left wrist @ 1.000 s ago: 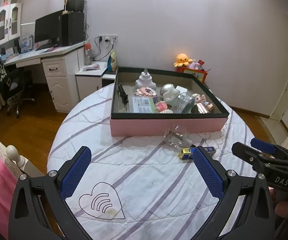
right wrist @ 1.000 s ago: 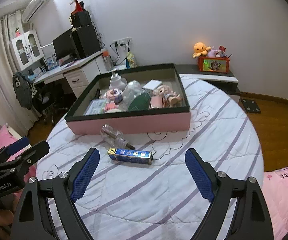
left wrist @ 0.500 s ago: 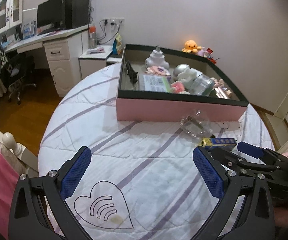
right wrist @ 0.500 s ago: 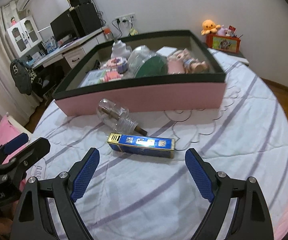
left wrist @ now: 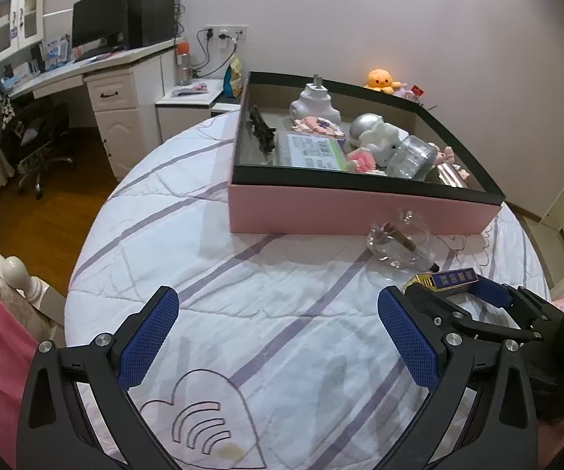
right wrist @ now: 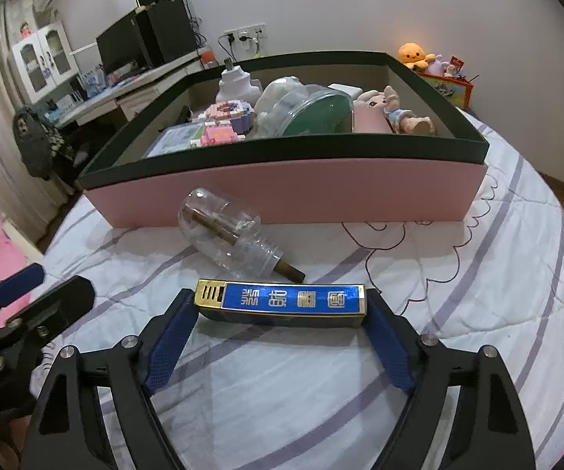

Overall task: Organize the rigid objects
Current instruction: 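Grasp the blue-and-gold box with the right tool while the left tool grasps the clear glass bottle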

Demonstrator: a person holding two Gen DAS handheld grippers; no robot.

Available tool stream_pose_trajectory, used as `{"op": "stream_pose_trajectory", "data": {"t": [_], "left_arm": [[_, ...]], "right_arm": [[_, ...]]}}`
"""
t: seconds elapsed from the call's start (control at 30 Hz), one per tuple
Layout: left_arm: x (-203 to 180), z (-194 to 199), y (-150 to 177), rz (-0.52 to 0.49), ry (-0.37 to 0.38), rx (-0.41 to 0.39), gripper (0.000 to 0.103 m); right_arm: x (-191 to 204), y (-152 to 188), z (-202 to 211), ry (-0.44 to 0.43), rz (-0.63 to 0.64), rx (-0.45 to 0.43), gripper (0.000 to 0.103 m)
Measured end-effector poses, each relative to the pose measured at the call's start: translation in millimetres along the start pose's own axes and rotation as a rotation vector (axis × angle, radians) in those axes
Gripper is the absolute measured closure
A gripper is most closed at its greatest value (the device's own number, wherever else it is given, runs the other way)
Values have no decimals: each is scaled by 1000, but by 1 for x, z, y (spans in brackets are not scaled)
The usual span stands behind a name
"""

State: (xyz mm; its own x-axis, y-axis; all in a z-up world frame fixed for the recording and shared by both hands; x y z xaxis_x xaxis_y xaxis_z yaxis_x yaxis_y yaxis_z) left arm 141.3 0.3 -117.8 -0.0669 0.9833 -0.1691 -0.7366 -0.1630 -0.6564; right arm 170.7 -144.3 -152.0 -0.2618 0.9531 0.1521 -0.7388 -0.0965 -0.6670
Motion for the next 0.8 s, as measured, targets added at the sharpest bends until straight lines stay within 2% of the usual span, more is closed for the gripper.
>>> {"op": "stream_pose_trajectory", "data": {"t": [0.17,0.5,0.73,0.8], "left_arm": [[-15,-2,0,-30,15,-2,0],[-55,-21,-3,-74,62,25,0],[-75,-46,-13,-64,59,36,1],[-77,-55,-14,-63,37,52,1]], "right_arm": [[-20,5,12,-1,-28,-15,18],[-72,4,21,65,-98,-30,19],[-81,1,17,92,-90,-28,19],[-85,1,17,73,-99,-32,19]]}}
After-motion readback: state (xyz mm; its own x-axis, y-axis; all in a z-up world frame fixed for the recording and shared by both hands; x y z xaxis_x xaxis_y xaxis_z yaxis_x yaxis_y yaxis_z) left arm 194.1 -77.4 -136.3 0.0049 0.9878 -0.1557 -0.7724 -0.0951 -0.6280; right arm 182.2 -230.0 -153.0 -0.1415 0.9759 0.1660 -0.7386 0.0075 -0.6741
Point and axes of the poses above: each gripper's, at about its wrist camera, not at the fingertips, and z roughly against the way its jaws point, x to its left, y to its underside, the point moved 3 cm from there along -z, roughly the way its jaws point, and after that the axes turned 5 degrees about z, right-handed, at the moved point
